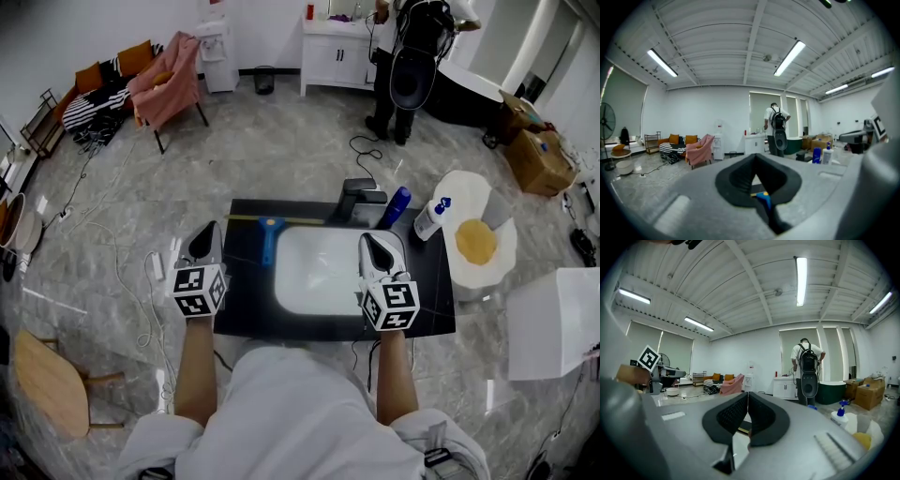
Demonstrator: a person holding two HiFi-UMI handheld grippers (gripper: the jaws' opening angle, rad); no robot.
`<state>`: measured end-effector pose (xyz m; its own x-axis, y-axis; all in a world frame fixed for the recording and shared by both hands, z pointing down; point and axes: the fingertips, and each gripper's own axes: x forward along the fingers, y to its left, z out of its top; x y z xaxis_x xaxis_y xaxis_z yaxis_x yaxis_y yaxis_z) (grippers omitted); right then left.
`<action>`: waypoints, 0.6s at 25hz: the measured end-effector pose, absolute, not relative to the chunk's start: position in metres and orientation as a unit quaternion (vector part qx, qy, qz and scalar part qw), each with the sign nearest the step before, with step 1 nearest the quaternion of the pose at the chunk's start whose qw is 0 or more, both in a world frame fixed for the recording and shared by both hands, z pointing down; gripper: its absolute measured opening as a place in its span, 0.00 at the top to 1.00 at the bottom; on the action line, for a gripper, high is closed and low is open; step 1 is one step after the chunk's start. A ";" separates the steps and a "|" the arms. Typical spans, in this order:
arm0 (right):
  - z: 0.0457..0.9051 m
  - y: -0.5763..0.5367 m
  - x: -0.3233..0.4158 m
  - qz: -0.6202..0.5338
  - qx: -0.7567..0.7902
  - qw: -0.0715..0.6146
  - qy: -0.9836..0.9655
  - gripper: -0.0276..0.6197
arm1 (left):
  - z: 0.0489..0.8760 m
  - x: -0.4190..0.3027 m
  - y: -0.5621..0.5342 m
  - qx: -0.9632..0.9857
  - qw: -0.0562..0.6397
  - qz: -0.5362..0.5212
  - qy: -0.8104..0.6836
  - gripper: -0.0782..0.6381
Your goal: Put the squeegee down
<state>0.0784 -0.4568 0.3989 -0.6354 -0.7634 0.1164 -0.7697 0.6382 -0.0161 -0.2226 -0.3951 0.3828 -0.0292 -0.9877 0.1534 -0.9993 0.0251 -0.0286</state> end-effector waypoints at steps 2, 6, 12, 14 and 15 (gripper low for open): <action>0.399 -0.456 0.078 0.031 0.424 0.050 -0.904 0.95 | 0.382 -0.221 -0.394 0.696 0.044 0.063 -0.714 0.89; 0.400 -0.457 0.078 0.028 0.422 0.049 -0.905 0.95 | 0.384 -0.220 -0.393 0.697 0.040 0.065 -0.713 0.89; 0.397 -0.457 0.082 0.025 0.426 0.049 -0.903 0.95 | 0.382 -0.223 -0.391 0.700 0.039 0.068 -0.710 0.89; 0.397 -0.457 0.082 0.027 0.426 0.048 -0.903 0.95 | 0.381 -0.224 -0.391 0.699 0.038 0.067 -0.711 0.89; 0.397 -0.458 0.083 0.029 0.426 0.046 -0.903 0.95 | 0.382 -0.223 -0.391 0.698 0.036 0.068 -0.712 0.89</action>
